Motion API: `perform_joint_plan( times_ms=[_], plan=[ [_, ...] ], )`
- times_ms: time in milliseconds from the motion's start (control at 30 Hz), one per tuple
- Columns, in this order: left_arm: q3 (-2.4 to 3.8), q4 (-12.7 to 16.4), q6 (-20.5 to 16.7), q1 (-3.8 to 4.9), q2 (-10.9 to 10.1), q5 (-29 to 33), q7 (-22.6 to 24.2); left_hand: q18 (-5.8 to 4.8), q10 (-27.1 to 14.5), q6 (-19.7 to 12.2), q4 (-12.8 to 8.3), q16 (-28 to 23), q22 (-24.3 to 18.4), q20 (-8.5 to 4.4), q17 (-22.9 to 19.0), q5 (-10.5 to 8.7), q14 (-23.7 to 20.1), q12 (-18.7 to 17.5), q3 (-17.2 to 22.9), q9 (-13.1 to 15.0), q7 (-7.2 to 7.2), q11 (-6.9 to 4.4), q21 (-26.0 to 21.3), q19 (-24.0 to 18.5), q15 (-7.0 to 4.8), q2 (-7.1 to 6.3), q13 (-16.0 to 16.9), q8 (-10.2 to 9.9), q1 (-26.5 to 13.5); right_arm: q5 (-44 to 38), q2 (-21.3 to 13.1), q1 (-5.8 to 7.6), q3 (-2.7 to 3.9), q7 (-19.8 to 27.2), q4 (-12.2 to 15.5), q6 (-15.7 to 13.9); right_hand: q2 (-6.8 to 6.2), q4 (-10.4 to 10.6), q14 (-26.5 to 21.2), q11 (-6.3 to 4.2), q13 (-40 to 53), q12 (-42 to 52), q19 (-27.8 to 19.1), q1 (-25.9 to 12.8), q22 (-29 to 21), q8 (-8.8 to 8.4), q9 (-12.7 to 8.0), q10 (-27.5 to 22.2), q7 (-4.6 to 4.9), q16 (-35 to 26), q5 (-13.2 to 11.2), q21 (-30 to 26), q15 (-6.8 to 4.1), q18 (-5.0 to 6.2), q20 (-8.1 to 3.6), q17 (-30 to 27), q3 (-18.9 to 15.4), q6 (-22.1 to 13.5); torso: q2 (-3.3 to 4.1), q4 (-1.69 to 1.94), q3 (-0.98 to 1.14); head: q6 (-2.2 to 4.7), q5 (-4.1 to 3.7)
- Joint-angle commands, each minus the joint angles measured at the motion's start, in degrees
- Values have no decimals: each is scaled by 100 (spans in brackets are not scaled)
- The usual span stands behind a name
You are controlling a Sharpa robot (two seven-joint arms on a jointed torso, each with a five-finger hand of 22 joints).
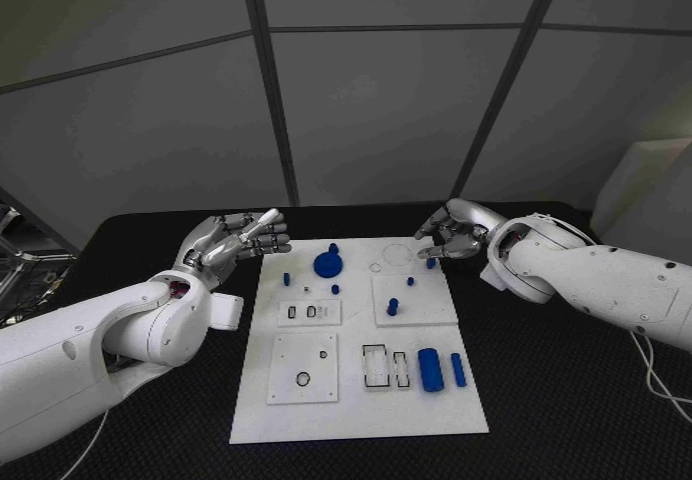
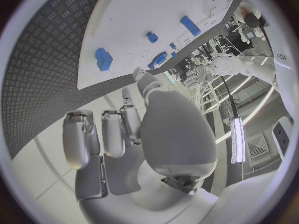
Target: Assemble the parts on the task board
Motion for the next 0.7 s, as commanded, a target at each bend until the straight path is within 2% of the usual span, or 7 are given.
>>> perform_joint_plan(
  times_ms=[33,200,467,700],
  plan=[
    [6,-23,78,7,17,-29,25,-80,26,26,-41,-33,-8,-2,-9,24,-10,-23,-3,8,160,3,19,45,23,8,-9,-24,45,335,-8,-4,2,418,-91,121,-24,-88,299,-10,85,-58,348,76,1115,-63,-22,-29,18,-33,-5,-28,-40,11,-28,167,0,-27,10,-6,9,-2,-29],
    [5,-56,84,6,38,-29,25,-80,28,28,-48,-36,-10,-2,-10,25,-10,-25,-2,9,158,2,18,45,23,10,-8,-24,51,347,0,-19,2,432,-228,148,-29,-152,300,31,73,-77,337,55,1098,-84,-37,-34,63,-42,-4,-39,-3,15,-2,162,-15,-143,7,24,-5,-16,-60],
    [5,-104,86,5,46,-29,23,-80,28,28,-48,-36,-10,-2,-10,25,-10,-25,-2,9,158,2,18,45,23,10,-8,-24,51,317,-11,-59,1,400,-326,257,-18,-163,305,45,84,-64,346,5,1109,-79,-37,-25,76,-36,-6,-34,11,12,12,180,-36,-195,2,14,-15,-53,-46],
    [5,-120,92,5,49,-29,25,-80,28,28,-48,-36,-10,-2,-10,25,-10,-25,-2,9,158,2,18,45,23,10,-8,-24,51,287,-24,-113,1,351,-398,377,9,-152,310,51,92,-56,351,-76,1116,-69,-31,-18,79,-30,-7,-32,17,11,23,195,-63,-206,-3,21,-17,-65,-47]
  ],
)
